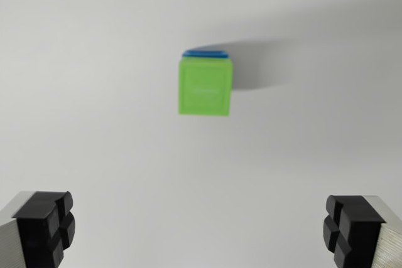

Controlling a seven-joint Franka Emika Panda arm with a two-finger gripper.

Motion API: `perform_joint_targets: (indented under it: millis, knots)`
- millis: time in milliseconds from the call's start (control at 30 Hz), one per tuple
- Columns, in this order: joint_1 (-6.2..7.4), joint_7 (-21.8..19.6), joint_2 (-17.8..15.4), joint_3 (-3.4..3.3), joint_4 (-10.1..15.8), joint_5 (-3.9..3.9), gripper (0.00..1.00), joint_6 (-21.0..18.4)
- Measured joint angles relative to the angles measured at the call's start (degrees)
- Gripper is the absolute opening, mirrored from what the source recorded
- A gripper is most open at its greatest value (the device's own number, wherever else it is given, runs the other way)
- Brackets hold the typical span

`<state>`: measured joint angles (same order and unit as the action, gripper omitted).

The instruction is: Stack cube

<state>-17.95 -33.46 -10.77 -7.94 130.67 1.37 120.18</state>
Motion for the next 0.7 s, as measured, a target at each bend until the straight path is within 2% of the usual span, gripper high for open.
perform_joint_targets:
  millis: [433,700]
  knots:
    - [0.0,-0.09,-1.35,0.11,-2.95,0.07,1.0,-4.31]
    - [0.0,-0.12,-1.61,0.15,-3.72,0.08,1.0,-5.39]
